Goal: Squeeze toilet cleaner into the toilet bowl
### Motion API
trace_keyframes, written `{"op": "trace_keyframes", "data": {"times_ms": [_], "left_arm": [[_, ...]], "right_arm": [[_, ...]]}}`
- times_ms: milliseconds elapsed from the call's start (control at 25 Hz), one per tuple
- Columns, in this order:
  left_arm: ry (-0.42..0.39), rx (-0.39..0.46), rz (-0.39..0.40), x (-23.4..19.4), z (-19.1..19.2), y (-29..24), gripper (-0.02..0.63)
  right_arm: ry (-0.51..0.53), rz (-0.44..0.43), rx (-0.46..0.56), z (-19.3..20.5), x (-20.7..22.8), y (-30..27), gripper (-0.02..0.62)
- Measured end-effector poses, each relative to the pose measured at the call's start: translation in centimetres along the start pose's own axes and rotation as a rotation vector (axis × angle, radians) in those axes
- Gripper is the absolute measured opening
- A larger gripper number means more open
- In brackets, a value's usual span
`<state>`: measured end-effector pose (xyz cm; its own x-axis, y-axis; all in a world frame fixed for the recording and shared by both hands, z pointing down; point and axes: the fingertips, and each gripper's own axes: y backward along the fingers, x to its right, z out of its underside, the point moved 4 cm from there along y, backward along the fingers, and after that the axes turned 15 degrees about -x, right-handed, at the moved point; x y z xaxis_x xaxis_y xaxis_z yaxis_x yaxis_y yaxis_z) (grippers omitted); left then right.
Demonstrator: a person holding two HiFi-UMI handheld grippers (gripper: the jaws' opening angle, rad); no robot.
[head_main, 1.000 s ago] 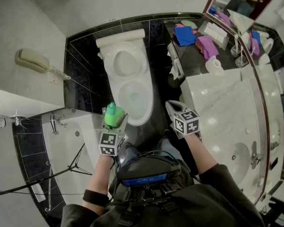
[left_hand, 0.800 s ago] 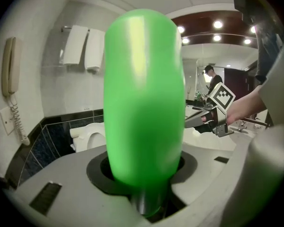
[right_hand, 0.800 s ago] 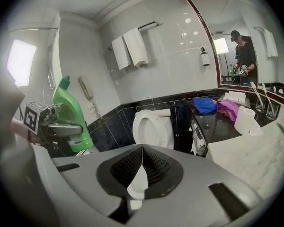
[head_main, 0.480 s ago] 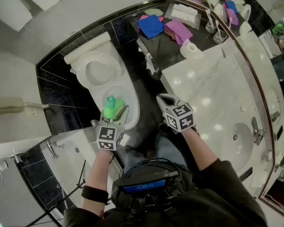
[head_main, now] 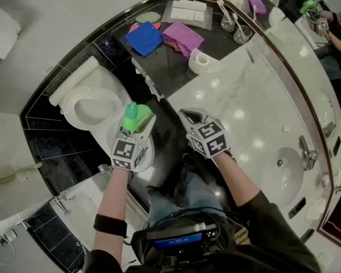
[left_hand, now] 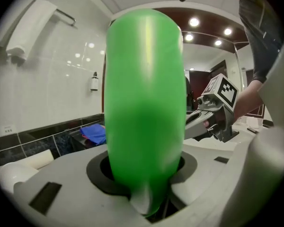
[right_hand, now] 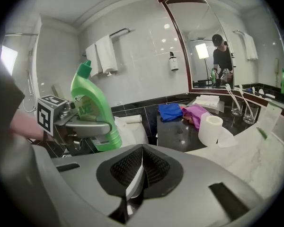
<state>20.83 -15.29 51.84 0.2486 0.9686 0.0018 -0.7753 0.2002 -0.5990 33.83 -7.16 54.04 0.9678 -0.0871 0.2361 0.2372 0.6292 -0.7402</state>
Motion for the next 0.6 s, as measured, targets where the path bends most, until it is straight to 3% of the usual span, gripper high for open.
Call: {"op": "trace_keyframes", "data": {"times_ms": [240, 600], "left_arm": [[-0.065, 0.012, 0.048, -1.1, -2.5, -8.3, 0.193], [-0.075, 0.037, 0.072, -3.6, -4.1, -17.4, 0.193]], "right_arm": [[-0.019, 0.008, -0.004, -1.0, 5.2, -2.8, 0.013], [-0.066, -0.006, 0.003, -2.6, 10.0, -6.9, 0.013]]}}
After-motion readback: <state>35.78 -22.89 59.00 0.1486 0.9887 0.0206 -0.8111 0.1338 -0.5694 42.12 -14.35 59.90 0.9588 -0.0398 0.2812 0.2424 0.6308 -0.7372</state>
